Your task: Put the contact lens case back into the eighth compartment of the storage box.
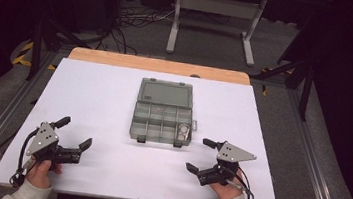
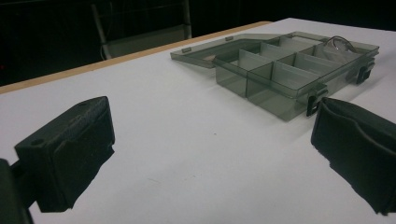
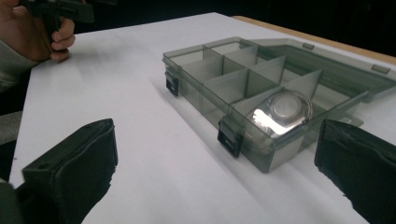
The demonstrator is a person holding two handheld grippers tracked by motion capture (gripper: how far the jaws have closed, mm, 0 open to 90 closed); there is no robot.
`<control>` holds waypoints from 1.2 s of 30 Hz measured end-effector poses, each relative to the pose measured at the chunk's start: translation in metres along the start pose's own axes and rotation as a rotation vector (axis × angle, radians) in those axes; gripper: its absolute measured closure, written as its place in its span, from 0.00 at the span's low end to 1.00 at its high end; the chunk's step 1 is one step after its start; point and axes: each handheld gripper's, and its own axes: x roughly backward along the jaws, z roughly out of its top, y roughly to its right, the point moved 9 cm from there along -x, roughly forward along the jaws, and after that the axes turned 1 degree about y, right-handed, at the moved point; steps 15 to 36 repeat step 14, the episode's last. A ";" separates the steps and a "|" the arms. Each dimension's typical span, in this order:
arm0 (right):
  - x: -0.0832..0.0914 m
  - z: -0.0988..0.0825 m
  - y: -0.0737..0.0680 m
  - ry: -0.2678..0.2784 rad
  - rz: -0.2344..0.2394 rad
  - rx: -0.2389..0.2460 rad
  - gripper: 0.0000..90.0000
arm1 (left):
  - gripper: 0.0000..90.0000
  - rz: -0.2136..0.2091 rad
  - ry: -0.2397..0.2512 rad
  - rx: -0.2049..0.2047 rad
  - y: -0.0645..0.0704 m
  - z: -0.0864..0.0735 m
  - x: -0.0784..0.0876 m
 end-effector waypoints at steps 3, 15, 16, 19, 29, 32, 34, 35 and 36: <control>0.000 -0.001 0.001 0.006 -0.010 0.005 0.00 | 0.00 -0.001 0.002 0.001 0.000 0.000 0.000; -0.003 -0.004 -0.002 -0.015 0.000 0.018 0.00 | 0.00 0.001 -0.009 0.005 0.000 -0.001 -0.001; -0.003 -0.004 -0.002 -0.015 0.000 0.018 0.00 | 0.00 0.001 -0.009 0.005 0.000 -0.001 -0.001; -0.003 -0.004 -0.002 -0.015 0.000 0.018 0.00 | 0.00 0.001 -0.009 0.005 0.000 -0.001 -0.001; -0.003 -0.004 -0.002 -0.015 0.000 0.018 0.00 | 0.00 0.001 -0.009 0.005 0.000 -0.001 -0.001; -0.003 -0.004 -0.002 -0.015 0.000 0.018 0.00 | 0.00 0.001 -0.009 0.005 0.000 -0.001 -0.001; -0.003 -0.004 -0.002 -0.015 0.000 0.018 0.00 | 0.00 0.001 -0.009 0.005 0.000 -0.001 -0.001; -0.003 -0.004 -0.002 -0.015 0.000 0.018 0.00 | 0.00 0.001 -0.009 0.005 0.000 -0.001 -0.001; -0.003 -0.004 -0.002 -0.015 0.000 0.018 0.00 | 0.00 0.001 -0.009 0.005 0.000 -0.001 -0.001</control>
